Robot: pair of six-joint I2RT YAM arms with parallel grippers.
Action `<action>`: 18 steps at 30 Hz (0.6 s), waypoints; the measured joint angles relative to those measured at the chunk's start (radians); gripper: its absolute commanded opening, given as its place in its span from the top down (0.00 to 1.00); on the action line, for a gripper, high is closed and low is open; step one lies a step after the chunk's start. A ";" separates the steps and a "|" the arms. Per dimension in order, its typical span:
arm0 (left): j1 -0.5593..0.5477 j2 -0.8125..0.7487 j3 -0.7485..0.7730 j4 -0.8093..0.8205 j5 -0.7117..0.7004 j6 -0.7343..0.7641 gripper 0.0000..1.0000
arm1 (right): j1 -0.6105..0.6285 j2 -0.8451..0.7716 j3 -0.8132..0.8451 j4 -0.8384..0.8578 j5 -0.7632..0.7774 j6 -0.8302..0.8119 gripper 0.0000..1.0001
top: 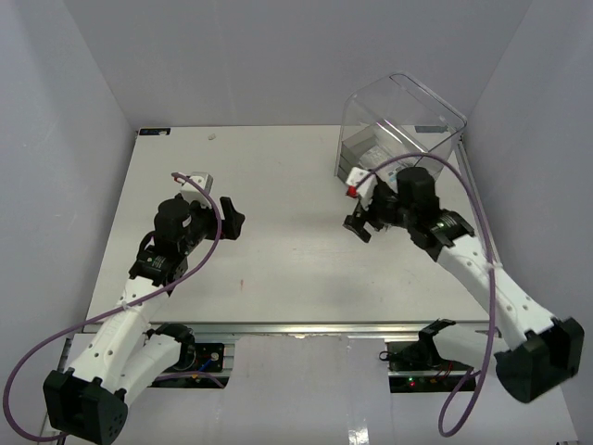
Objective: Organize the makeup
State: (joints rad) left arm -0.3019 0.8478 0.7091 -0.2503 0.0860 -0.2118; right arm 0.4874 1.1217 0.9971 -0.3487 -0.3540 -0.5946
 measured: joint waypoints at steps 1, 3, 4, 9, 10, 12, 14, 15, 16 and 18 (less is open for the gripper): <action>0.000 -0.003 -0.002 0.003 0.006 0.002 0.02 | -0.038 -0.059 -0.027 0.007 -0.019 0.007 0.10; 0.000 -0.010 -0.008 0.013 0.023 0.004 0.02 | -0.119 -0.172 -0.084 0.027 -0.023 0.039 0.10; 0.000 -0.012 -0.011 0.019 0.031 0.005 0.02 | -0.154 -0.223 -0.113 0.034 -0.016 0.060 0.10; 0.000 -0.013 -0.015 0.038 0.083 0.013 0.02 | -0.244 -0.436 -0.238 0.070 0.089 0.169 0.10; 0.000 -0.013 -0.015 0.040 0.091 0.016 0.02 | -0.253 -0.466 -0.263 0.078 0.113 0.186 0.10; 0.000 -0.013 -0.015 0.041 0.108 0.021 0.02 | -0.270 -0.518 -0.325 0.093 0.158 0.221 0.10; 0.000 -0.014 -0.015 0.041 0.120 0.025 0.02 | -0.278 -0.529 -0.378 0.096 0.202 0.258 0.10; 0.000 -0.014 -0.015 0.042 0.126 0.027 0.02 | -0.281 -0.522 -0.401 0.096 0.231 0.277 0.10; 0.000 -0.015 -0.015 0.042 0.129 0.028 0.02 | -0.282 -0.507 -0.413 0.094 0.259 0.293 0.10; 0.000 -0.017 -0.015 0.042 0.136 0.028 0.02 | -0.284 -0.474 -0.427 0.088 0.307 0.323 0.10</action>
State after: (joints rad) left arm -0.3019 0.8309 0.6937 -0.2084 0.2219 -0.1837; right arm 0.2035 0.6473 0.5702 -0.2611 -0.0466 -0.2717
